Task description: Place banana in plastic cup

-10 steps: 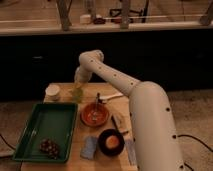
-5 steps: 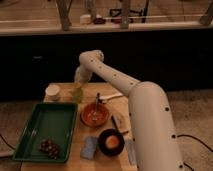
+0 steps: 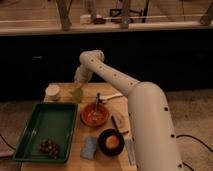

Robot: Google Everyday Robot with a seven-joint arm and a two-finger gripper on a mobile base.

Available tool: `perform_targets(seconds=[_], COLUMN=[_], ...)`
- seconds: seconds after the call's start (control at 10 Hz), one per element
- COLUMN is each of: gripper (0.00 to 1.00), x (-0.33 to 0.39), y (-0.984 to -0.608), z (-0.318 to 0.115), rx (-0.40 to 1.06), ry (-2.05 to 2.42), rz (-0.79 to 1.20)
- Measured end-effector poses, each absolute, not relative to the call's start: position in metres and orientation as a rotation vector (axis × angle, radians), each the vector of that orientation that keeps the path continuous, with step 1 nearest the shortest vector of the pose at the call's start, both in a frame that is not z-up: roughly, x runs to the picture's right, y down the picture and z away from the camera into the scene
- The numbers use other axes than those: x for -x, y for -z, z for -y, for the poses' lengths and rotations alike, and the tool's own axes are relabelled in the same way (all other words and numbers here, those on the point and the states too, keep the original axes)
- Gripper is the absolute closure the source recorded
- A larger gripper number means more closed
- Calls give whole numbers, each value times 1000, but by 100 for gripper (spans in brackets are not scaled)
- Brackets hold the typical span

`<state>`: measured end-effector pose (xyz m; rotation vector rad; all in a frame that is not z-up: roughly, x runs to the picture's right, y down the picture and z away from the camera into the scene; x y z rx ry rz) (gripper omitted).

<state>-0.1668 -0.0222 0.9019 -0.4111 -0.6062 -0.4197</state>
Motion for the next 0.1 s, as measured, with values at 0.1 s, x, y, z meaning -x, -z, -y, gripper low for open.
perform_targets(seconds=[0.1], gripper=[99], x=[167], y=[-902], z=[21], rx=[414], ry=[419], rz=[607])
